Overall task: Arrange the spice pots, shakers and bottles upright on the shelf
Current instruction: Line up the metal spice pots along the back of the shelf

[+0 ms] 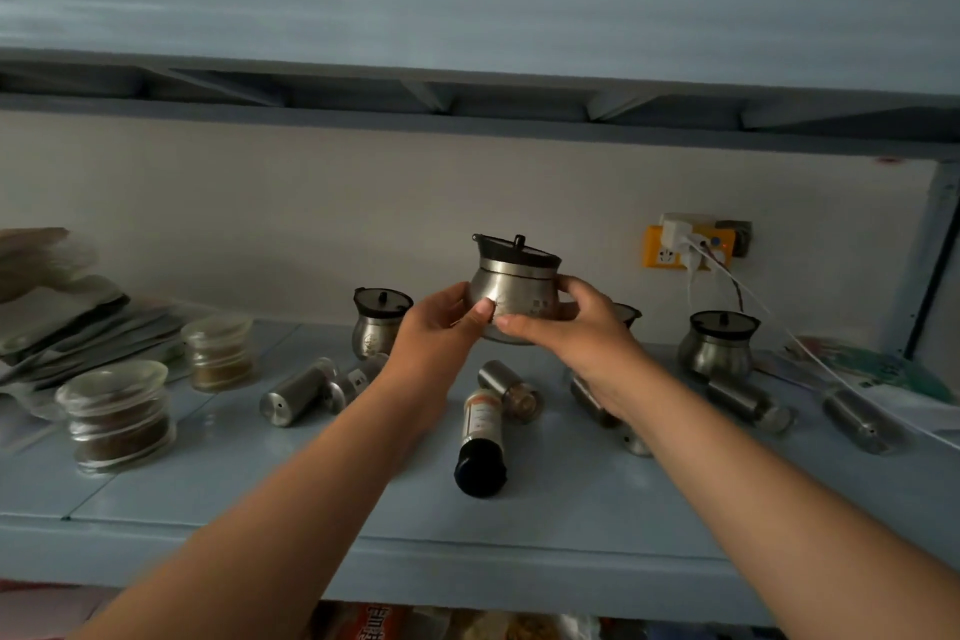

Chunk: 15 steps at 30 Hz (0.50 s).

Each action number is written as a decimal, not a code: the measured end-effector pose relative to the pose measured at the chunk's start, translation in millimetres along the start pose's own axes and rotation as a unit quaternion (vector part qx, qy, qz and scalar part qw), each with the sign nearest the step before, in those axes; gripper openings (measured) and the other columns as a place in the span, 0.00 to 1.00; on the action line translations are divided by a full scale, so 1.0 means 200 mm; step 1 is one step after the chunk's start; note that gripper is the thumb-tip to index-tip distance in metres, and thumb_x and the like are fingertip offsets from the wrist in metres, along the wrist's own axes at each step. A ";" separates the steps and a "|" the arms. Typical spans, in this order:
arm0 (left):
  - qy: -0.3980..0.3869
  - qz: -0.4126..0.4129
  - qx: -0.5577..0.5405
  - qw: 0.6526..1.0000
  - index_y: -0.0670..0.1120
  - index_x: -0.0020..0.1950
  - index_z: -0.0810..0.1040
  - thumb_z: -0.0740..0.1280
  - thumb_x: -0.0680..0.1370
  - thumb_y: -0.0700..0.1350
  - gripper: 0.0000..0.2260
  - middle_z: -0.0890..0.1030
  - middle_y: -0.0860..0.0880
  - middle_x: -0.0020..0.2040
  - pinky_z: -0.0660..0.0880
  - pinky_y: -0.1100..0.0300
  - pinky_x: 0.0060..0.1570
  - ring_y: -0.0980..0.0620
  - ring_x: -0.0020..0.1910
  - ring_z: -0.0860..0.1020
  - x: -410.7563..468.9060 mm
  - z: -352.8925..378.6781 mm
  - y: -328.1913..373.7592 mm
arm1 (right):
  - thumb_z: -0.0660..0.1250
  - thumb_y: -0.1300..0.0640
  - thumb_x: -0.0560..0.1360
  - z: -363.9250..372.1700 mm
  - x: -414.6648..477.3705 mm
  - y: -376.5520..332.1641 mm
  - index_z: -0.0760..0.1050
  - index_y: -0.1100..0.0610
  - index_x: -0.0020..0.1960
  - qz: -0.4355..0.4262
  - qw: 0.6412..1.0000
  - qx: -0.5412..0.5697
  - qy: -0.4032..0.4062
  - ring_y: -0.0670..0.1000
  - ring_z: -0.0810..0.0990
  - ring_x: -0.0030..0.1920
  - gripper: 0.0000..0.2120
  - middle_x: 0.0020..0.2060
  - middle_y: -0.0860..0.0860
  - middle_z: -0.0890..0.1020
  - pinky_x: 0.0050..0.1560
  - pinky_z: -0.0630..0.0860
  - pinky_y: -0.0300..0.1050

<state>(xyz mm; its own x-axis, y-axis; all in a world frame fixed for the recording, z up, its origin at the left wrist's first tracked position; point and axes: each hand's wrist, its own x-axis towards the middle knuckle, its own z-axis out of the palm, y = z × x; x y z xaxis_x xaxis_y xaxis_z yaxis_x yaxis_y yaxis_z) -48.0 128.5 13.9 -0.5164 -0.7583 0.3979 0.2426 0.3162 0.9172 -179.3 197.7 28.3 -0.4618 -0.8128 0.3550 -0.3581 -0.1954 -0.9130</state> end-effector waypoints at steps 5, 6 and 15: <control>0.022 -0.069 0.078 0.994 0.53 0.40 0.75 0.62 0.79 0.39 0.11 0.80 0.46 0.45 0.72 0.59 0.51 0.52 0.46 0.76 0.16 0.00 -0.09 | 0.78 0.51 0.63 0.02 0.17 0.09 0.70 0.50 0.61 0.031 0.997 -0.066 -0.003 0.40 0.75 0.44 0.30 0.43 0.41 0.76 0.40 0.70 0.35; 0.021 -0.080 0.097 0.992 0.52 0.40 0.75 0.62 0.79 0.38 0.11 0.79 0.43 0.47 0.71 0.57 0.50 0.49 0.47 0.75 0.21 0.00 -0.10 | 0.79 0.51 0.62 0.02 0.21 0.11 0.70 0.51 0.61 0.037 0.996 -0.078 -0.002 0.42 0.75 0.46 0.30 0.44 0.41 0.76 0.41 0.70 0.36; 0.066 -0.189 0.136 0.970 0.43 0.67 0.72 0.61 0.78 0.36 0.18 0.76 0.42 0.47 0.70 0.62 0.36 0.52 0.35 0.71 0.55 0.03 -0.25 | 0.80 0.49 0.59 0.09 0.47 0.25 0.66 0.47 0.45 0.094 0.991 -0.095 -0.004 0.50 0.77 0.54 0.25 0.51 0.49 0.78 0.53 0.73 0.44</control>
<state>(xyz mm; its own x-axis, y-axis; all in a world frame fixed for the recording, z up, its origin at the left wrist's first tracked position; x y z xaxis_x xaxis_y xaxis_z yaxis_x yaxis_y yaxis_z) -121.7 33.1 11.1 -0.4123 -0.9100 0.0433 -0.1777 0.1270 0.9759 -226.0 101.4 11.5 -0.5289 -0.8292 0.1809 -0.4140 0.0660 -0.9079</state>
